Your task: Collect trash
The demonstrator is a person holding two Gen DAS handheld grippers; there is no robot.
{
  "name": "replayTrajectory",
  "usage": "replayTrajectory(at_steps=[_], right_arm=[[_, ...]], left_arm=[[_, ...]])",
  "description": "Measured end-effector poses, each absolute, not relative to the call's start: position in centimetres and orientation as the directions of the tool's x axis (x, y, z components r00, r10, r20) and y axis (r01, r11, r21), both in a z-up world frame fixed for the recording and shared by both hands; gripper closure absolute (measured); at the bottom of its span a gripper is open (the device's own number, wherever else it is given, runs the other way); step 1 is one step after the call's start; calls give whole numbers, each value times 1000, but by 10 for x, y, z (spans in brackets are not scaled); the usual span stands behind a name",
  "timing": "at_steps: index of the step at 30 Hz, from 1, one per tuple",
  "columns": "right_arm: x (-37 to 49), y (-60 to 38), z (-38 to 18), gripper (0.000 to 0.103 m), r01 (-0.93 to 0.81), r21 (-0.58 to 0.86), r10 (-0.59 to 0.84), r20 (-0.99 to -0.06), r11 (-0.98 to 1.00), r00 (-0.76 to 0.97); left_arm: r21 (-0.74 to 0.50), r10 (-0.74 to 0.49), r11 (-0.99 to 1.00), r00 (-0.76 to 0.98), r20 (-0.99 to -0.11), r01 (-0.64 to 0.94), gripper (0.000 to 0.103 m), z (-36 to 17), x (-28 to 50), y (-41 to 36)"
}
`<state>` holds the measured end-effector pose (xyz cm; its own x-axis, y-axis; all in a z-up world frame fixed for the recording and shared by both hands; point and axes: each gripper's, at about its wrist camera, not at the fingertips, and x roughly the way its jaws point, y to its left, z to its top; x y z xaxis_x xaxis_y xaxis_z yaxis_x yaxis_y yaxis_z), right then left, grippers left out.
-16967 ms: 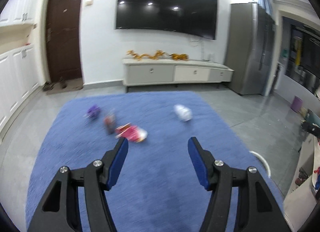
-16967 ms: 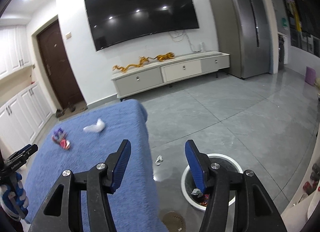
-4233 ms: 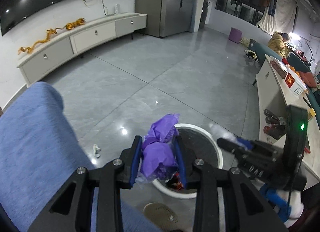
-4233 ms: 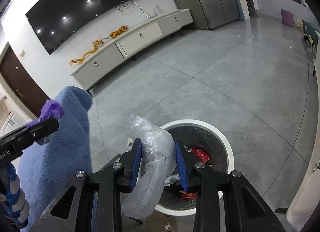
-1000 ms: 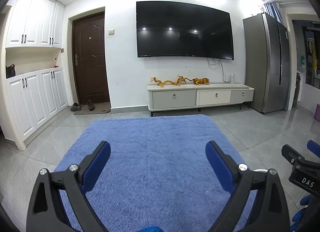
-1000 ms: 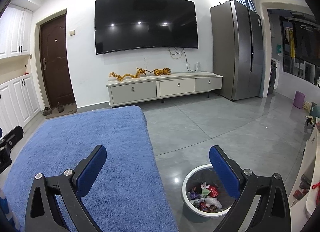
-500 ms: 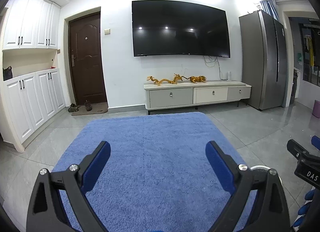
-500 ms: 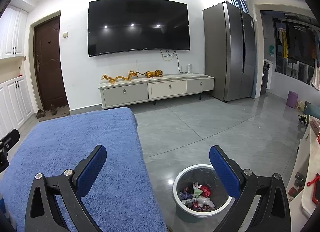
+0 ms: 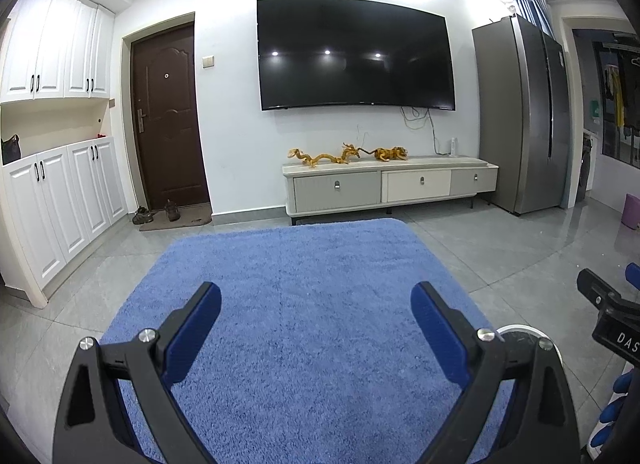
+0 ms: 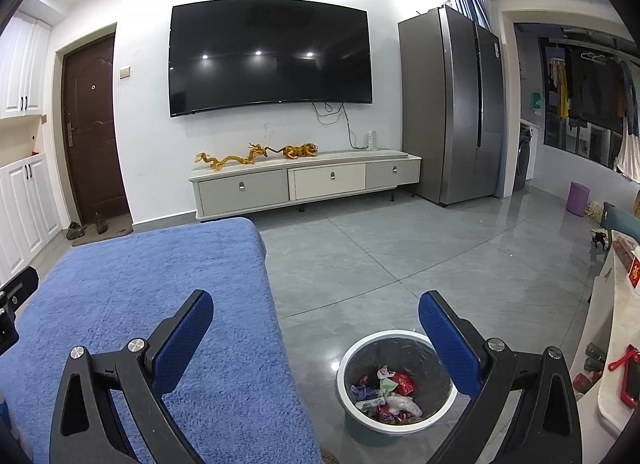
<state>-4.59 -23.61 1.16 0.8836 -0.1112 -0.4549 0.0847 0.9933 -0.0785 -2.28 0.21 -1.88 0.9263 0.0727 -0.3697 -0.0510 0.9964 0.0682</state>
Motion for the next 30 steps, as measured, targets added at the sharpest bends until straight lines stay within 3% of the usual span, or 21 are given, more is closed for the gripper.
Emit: replayTrajectory(at_steps=[30], right_arm=[[-51, -243, 15, 0, 112, -84, -138, -439, 990, 888]], left_arm=[[71, 72, 996, 917, -391, -47, 7, -23, -19, -3]])
